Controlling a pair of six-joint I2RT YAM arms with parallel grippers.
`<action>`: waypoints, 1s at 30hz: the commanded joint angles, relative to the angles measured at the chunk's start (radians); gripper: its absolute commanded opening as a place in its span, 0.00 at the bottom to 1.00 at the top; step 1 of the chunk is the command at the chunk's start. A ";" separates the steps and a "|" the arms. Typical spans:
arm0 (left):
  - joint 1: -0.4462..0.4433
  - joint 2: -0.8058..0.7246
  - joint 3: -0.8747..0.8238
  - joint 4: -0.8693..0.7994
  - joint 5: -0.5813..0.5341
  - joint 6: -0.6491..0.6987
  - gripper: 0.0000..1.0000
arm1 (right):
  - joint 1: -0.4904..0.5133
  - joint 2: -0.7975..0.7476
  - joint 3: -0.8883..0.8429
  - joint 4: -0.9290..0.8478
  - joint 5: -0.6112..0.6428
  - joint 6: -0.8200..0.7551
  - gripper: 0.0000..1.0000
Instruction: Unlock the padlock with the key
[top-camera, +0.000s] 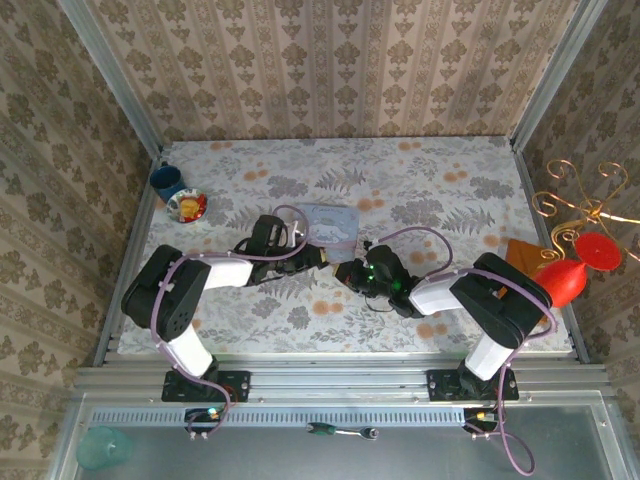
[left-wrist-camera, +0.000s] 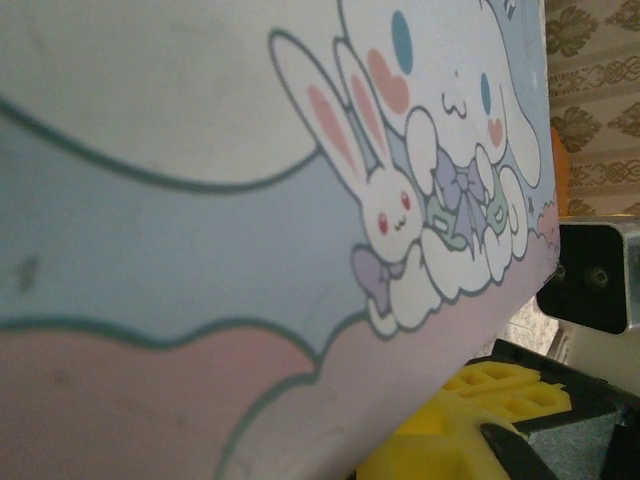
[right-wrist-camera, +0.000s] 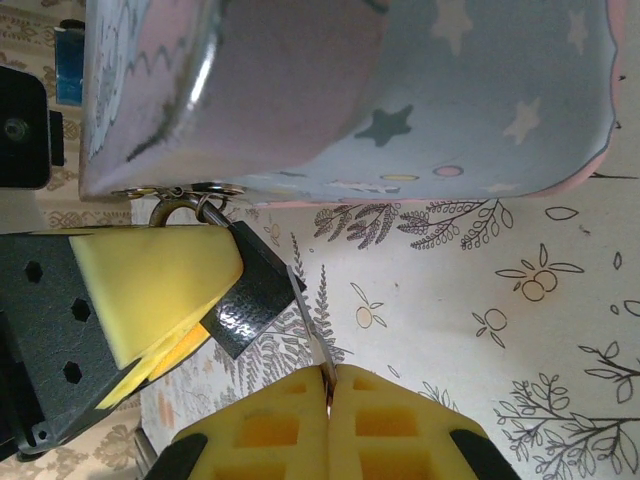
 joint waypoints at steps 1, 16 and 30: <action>0.008 0.016 0.005 0.082 0.053 -0.050 0.05 | -0.002 0.036 -0.018 0.088 -0.052 0.046 0.00; 0.046 -0.002 0.039 0.023 0.044 -0.039 0.05 | -0.003 0.008 -0.068 0.123 -0.027 0.080 0.00; 0.055 0.028 0.027 0.132 0.136 -0.086 0.03 | 0.024 0.029 -0.058 0.174 -0.056 0.099 0.00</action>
